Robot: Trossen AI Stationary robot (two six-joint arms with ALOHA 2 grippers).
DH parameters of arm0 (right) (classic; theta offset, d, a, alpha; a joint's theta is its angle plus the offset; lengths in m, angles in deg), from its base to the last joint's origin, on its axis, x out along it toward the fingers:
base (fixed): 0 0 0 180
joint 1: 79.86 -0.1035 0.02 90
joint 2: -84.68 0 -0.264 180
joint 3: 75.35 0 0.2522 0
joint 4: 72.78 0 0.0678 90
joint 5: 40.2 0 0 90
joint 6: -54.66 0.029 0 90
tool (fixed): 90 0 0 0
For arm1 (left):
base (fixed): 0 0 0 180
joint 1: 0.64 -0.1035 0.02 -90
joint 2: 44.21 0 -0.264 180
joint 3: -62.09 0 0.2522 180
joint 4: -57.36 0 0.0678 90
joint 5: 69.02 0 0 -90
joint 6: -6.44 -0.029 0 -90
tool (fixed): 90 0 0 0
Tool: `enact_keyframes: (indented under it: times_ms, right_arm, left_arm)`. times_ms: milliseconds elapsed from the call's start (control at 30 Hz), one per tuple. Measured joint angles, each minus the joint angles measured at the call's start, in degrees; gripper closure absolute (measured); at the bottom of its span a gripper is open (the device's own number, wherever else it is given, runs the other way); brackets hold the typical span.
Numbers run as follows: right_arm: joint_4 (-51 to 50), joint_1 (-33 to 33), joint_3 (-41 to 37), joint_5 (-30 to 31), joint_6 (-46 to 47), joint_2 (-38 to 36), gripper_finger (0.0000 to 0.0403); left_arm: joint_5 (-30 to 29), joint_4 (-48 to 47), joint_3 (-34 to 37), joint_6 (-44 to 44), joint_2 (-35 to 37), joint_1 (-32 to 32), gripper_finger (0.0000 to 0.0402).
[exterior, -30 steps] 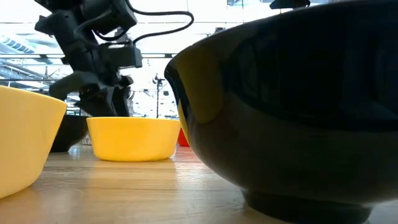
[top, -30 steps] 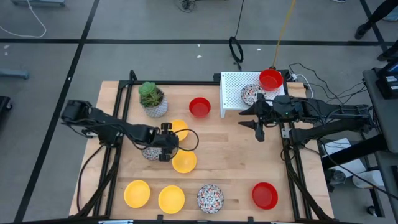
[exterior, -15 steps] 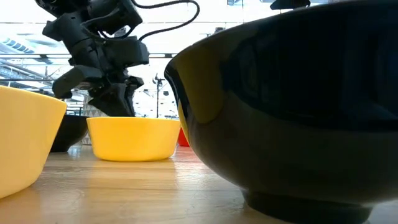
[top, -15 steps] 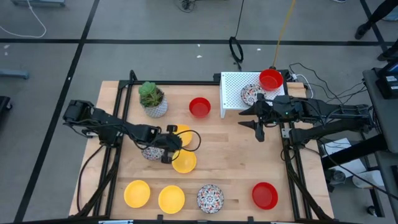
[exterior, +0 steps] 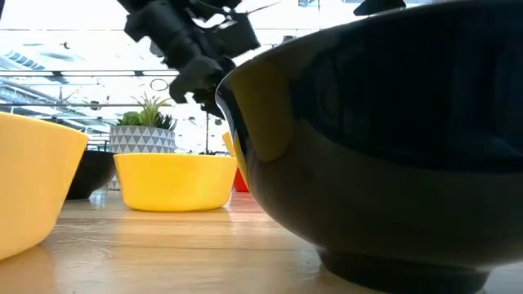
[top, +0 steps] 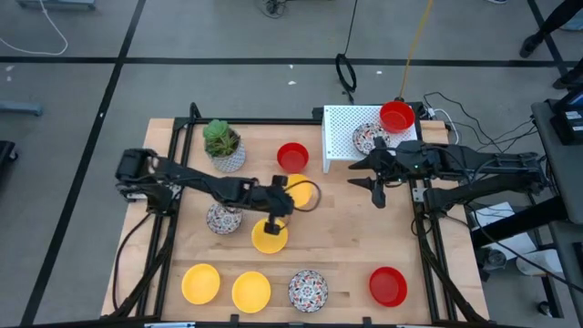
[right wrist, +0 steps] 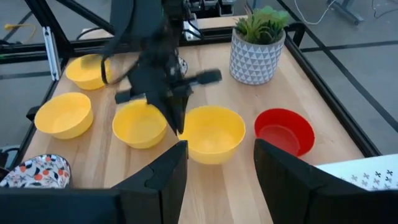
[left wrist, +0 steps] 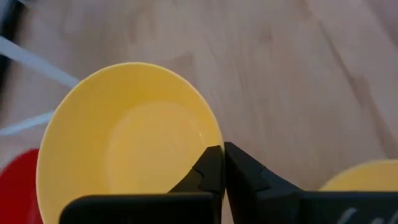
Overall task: Pick & Place Mini bowls
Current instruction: Put the yellow bowl on the shelf
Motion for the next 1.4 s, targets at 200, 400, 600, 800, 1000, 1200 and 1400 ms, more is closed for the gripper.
enact_keyframes:
  times_ms: [200, 400, 600, 800, 1000, 1200, 1400]
  right_arm:
    - [0.1, 0.0, 0.0, 0.0, 0.0, 0.2, 0.0232]
    - [1.5, 0.0, -1.4, 0.0, 0.0, 0.1, 0.0232]
    - [1.8, 0.0, -4.3, 0.0, 0.0, 0.2, 0.0232]
    - [1.9, 0.0, -6.0, 0.0, 0.0, 0.2, 0.0232]
    - [2.0, 0.0, -6.1, 0.0, 0.0, 0.2, 0.0232]
    - [2.2, 0.0, -6.1, -0.2, 0.0, 0.2, 0.0232]
    - [4.5, 0.0, -6.1, -10.1, 0.3, 0.9, 0.0232]
  left_arm:
    - [3.4, -5.1, -10.6, -0.1, -8.9, 0.0, 0.0394]
    - [5.9, -5.1, -15.8, -0.5, -13.1, -0.1, 0.0385]
    - [6.5, -6.8, -16.4, -0.2, -15.1, -1.0, 0.0395]
    - [6.5, -7.0, -16.3, 1.7, -14.9, -1.6, 0.0365]
    - [5.9, -6.6, -16.3, 6.5, -14.9, -1.6, 0.0341]
    - [5.9, -7.7, -16.4, 12.6, -10.8, -1.6, 0.0285]
    - [5.9, -14.6, -16.3, 14.6, -2.8, -0.9, 0.0223]
